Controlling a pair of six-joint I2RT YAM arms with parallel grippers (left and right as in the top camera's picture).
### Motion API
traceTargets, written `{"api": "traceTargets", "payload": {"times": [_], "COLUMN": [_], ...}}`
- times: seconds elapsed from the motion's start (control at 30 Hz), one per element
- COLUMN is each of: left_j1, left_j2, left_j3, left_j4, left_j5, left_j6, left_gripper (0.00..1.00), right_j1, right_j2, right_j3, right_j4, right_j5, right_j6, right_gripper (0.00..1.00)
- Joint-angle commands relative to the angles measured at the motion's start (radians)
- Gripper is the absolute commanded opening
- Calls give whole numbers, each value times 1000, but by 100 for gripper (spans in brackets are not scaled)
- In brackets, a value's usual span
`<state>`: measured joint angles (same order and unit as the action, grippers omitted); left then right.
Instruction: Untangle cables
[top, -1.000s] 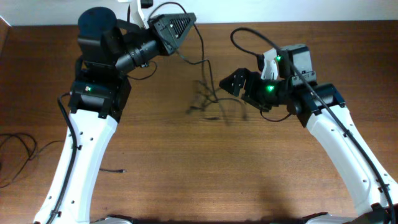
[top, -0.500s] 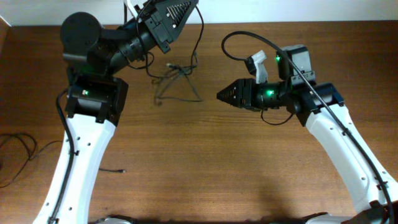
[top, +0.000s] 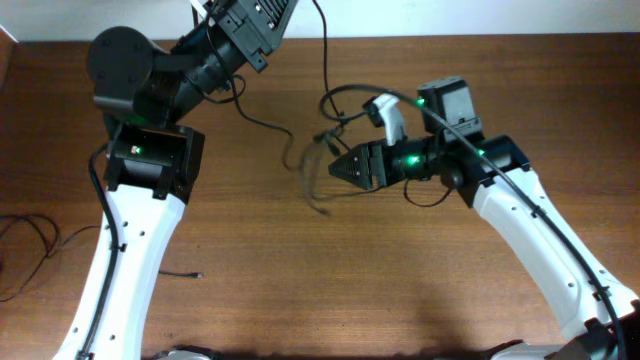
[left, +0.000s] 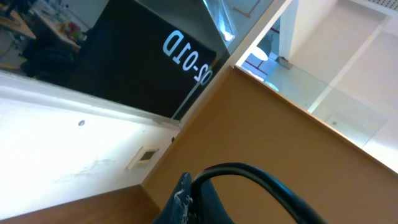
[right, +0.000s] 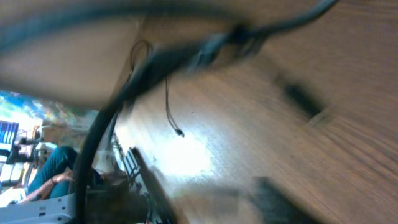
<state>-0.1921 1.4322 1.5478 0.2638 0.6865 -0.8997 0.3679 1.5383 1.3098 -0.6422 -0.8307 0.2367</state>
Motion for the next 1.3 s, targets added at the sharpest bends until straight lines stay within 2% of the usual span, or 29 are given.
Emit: {"api": "traceTargets", "payload": {"times": [0.0, 0.1, 0.23, 0.33, 0.4, 0.43, 0.53, 0.7, 0.83, 1.03, 1.27], "left_j1": [25, 120, 315, 468, 561, 623, 716, 745, 745, 736, 734], "left_j2": [-26, -26, -26, -26, -25, -25, -23, -16, 25, 180, 392], "left_j3": [5, 5, 5, 5, 5, 5, 5, 5, 5, 12, 17], "left_j4": [16, 13, -64, -158, -193, -212, -217, -217, -184, 47, 51], "left_j5": [-23, -30, -35, -59, -68, -81, -112, -263, -340, -359, -558], "left_j6": [-12, 23, 117, 147, 195, 198, 202, 285, 291, 287, 288], "left_gripper": [0, 0, 0, 0, 0, 0, 0, 0, 0, 0, 0], "right_j1": [10, 9, -69, -197, -282, -356, -453, -550, -564, -539, -537], "right_j2": [7, 7, 7, 7, 7, 7, 7, 7, 7, 7, 7], "right_j3": [4, 4, 4, 4, 4, 4, 4, 4, 4, 3, 3], "right_j4": [-27, -137, -284, -335, -338, -338, -341, -365, -373, -372, -372], "right_j5": [93, 402, 794, 917, 921, 921, 921, 922, 921, 914, 890], "right_j6": [-53, -25, 107, 147, 146, 146, 146, 146, 146, 146, 146], "right_gripper": [4, 4, 4, 4, 4, 4, 4, 4, 4, 4, 4]}}
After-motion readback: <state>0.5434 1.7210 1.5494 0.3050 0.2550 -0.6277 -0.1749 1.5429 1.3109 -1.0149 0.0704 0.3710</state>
